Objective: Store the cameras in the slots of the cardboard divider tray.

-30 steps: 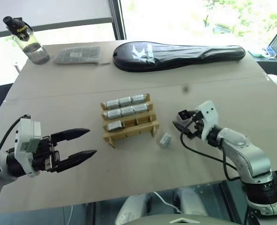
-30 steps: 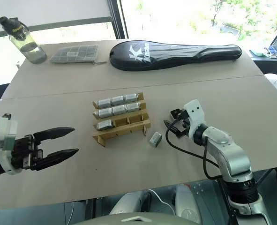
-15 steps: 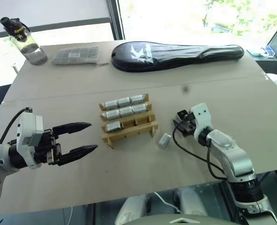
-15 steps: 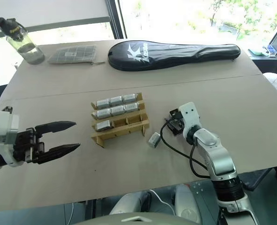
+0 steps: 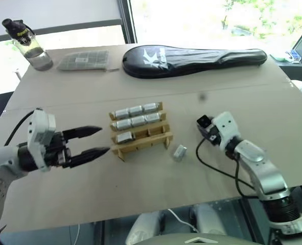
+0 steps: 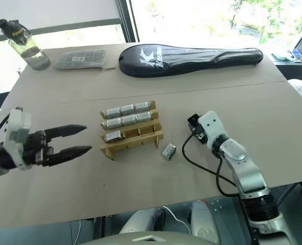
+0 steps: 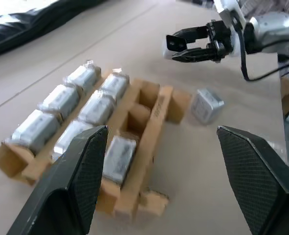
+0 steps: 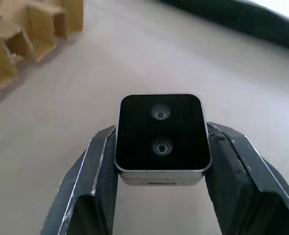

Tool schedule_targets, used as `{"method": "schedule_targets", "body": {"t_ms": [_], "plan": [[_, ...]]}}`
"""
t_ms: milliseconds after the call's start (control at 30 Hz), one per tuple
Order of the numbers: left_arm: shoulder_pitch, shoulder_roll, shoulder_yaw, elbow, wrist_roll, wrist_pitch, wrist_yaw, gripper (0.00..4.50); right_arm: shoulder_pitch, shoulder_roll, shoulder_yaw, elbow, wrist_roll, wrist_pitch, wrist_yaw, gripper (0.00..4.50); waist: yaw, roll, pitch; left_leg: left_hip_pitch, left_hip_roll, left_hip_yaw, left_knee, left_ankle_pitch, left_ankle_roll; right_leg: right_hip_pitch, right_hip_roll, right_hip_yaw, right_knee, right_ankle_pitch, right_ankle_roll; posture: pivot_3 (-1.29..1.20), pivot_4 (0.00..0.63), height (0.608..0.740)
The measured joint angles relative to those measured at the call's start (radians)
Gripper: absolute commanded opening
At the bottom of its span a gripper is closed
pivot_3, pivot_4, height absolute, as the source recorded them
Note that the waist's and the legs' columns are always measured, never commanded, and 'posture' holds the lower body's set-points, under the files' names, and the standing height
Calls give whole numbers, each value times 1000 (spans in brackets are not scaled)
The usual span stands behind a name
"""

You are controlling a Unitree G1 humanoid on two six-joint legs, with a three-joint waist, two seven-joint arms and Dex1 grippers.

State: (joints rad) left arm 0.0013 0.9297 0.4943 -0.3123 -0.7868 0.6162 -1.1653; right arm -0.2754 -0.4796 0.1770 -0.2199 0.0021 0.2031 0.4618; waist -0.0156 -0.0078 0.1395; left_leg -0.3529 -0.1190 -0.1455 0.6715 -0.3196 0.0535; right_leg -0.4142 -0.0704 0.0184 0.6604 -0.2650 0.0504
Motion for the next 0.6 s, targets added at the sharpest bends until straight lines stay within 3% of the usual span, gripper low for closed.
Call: {"method": "schedule_targets", "body": {"t_ms": [167,267,500,600], "plan": [[-187,10,-146,120,21,19,-22,3704,-135,-130,142,54,-178,-388,126,1922,-14,0,0,1,1,0,-3,0,0,-1,0,-1,-2,0,0,0,150,740],[-302,6,-255,198,50,23,-60,3704,-199,-147,219,109,-287,-581,154,1922,-19,-2,0,0,0,0,-2,0,0,0,-1,-3,-2,0,0,0,150,740],[-443,-16,-380,294,99,3,-149,3704,-298,-106,270,200,-406,-738,145,1922,-29,-2,0,0,0,0,-1,1,-1,-2,0,-3,0,0,0,0,150,740],[-553,-22,-480,366,154,-19,-237,3704,-386,-5,335,221,-462,-784,145,1922,-29,-2,0,0,1,0,0,1,-2,-2,0,-3,1,0,0,0,150,740]]}}
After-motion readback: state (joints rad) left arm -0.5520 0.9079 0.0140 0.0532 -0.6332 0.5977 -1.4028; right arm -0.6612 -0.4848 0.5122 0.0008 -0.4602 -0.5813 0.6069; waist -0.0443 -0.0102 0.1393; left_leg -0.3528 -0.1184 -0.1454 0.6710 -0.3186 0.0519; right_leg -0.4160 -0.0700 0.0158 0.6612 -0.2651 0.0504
